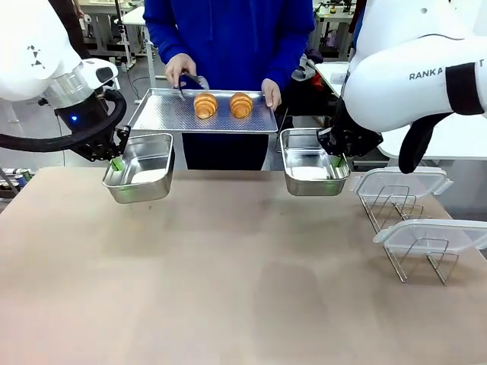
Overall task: Place the bread in airtight containers.
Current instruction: Lift both Airtight Container, then once an object is inside an Airtight Container , place the container in the center of the table.
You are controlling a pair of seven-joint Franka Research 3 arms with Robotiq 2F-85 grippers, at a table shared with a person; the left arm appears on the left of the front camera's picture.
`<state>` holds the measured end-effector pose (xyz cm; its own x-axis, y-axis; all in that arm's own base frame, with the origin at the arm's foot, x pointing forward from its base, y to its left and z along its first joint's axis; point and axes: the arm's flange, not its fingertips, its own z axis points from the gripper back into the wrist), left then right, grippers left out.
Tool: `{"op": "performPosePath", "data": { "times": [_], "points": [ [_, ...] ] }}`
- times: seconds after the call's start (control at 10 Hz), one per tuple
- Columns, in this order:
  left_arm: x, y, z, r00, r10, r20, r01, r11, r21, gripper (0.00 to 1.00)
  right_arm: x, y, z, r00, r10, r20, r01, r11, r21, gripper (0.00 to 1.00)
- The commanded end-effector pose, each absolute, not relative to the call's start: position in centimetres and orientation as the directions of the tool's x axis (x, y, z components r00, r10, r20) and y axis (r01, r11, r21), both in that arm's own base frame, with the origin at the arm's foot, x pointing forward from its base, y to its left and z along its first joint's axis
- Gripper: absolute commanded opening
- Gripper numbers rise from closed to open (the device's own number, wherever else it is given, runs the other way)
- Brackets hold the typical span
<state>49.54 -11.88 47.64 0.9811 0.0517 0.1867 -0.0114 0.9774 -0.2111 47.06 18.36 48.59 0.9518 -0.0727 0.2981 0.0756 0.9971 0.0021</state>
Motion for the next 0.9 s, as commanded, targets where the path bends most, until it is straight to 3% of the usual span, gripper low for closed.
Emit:
{"op": "performPosePath", "data": {
  "times": [0.0, 0.8],
  "points": [
    [49.53, -11.92, 47.74, 0.981, 0.047, 0.19, -0.006, 0.977, -0.212, 0.0, 47.14, 18.18, 48.78, 0.948, -0.083, 0.308, 0.089, 0.996, -0.006, 0.0],
    [49.53, -11.92, 47.74, 0.981, 0.047, 0.19, -0.006, 0.977, -0.212, 0.0, 47.14, 18.18, 48.78, 0.948, -0.083, 0.308, 0.089, 0.996, -0.006, 0.0]
  ]
}}
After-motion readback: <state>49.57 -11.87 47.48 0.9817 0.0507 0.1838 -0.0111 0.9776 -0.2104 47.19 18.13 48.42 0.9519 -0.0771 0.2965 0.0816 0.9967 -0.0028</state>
